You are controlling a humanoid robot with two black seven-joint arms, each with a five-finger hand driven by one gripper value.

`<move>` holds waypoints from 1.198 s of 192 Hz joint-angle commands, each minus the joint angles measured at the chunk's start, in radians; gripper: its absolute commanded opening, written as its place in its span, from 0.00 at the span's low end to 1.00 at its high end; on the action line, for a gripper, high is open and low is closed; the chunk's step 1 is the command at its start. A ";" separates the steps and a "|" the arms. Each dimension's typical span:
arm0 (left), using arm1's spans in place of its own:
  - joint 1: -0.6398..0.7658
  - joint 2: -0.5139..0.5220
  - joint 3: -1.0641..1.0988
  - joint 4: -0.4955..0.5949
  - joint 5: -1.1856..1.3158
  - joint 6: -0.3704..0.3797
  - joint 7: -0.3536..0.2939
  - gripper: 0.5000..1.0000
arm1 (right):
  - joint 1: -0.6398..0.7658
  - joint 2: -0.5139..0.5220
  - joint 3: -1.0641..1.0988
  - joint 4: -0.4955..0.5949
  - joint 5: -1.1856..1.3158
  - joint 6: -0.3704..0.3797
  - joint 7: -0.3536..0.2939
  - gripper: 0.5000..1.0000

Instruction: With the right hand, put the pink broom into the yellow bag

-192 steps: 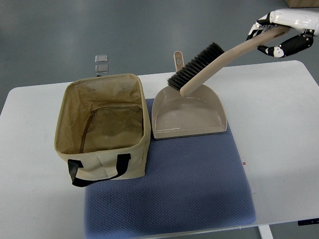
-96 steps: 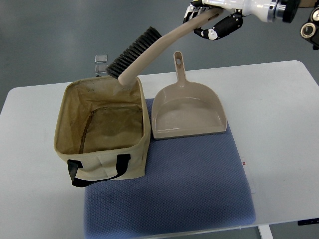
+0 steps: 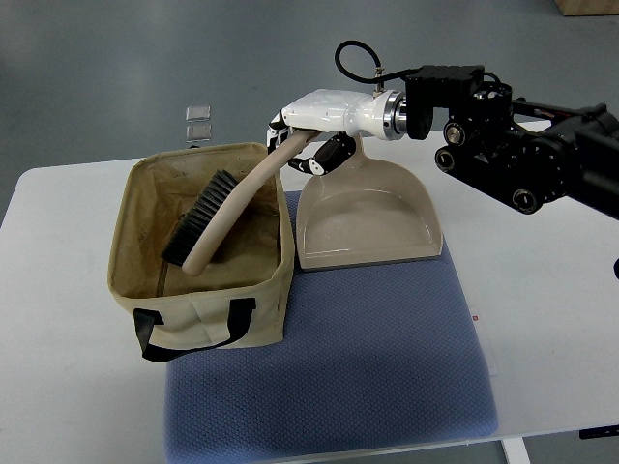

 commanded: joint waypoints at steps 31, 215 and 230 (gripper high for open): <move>0.000 0.000 0.000 0.000 0.000 0.000 0.000 1.00 | -0.020 0.010 0.007 -0.009 0.006 -0.032 0.002 0.59; 0.000 0.000 0.000 0.000 0.000 0.000 0.000 1.00 | -0.455 -0.129 0.576 -0.173 0.752 -0.086 0.017 0.79; 0.000 0.000 0.000 0.000 0.000 0.002 0.000 1.00 | -0.497 -0.129 0.582 -0.176 0.921 -0.083 0.016 0.79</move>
